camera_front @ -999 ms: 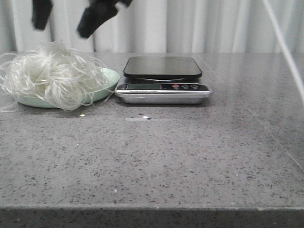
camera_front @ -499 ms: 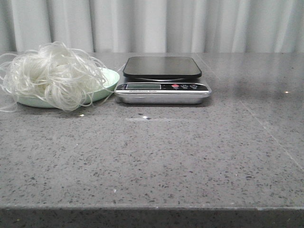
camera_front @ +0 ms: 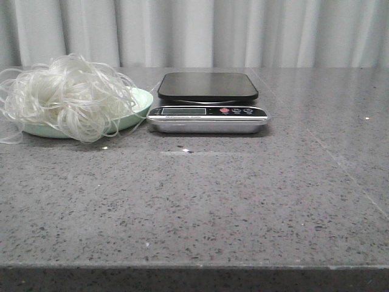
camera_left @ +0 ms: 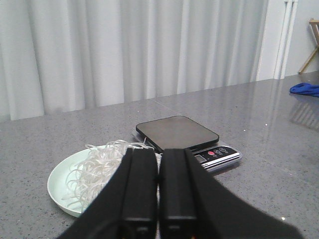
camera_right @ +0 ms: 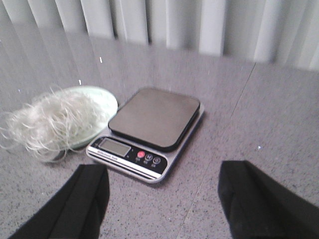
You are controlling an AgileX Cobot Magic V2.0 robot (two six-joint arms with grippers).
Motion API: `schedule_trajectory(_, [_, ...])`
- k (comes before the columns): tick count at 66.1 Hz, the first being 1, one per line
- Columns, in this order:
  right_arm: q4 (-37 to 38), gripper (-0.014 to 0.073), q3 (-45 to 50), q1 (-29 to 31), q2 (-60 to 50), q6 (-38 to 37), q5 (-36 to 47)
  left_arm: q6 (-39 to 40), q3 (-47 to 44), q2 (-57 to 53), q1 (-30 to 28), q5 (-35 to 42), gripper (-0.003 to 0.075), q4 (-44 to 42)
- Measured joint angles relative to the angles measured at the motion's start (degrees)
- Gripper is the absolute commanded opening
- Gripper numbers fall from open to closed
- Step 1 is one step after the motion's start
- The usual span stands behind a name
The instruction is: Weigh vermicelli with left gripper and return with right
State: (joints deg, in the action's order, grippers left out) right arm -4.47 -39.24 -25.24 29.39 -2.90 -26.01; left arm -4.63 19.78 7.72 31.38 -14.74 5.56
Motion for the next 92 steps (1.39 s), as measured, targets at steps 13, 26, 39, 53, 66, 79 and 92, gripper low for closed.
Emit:
schedule_trajectory(13, [1.3,0.0563,13.5,0.0,-17.6,0.0,6.2,0.0,0.0,0.0,0.0,0.0,0.0146,0.0])
schedule_trajectory(26, [3.5,0.0356,18.5,0.0,-21.3,0.1,8.0,0.0,0.0,0.0,0.0,0.0,0.0146,0.0])
schedule_trajectory(39, [3.8,0.0179,18.5,0.0,-21.3,0.1,8.6,0.0,0.0,0.0,0.0,0.0,0.0144,0.0])
schedule_trajectory(53, [3.8,0.0179,18.5,0.0,-21.3,0.1,8.2,0.0,0.0,0.0,0.0,0.0,0.0144,0.0])
schedule_trajectory(66, [3.8,0.0179,18.5,0.0,-21.3,0.1,8.0,0.0,0.0,0.0,0.0,0.0,0.0144,0.0])
schedule_trajectory(79, [3.8,0.0179,18.5,0.0,-21.3,0.2,7.9,0.0,-0.1,0.0,0.0,0.0,0.0144,0.0])
schedule_trajectory(92, [3.8,0.0179,18.5,0.0,-21.3,0.2,7.9,0.0,-3.6,-0.2,-2.8,0.7,0.0144,-0.2])
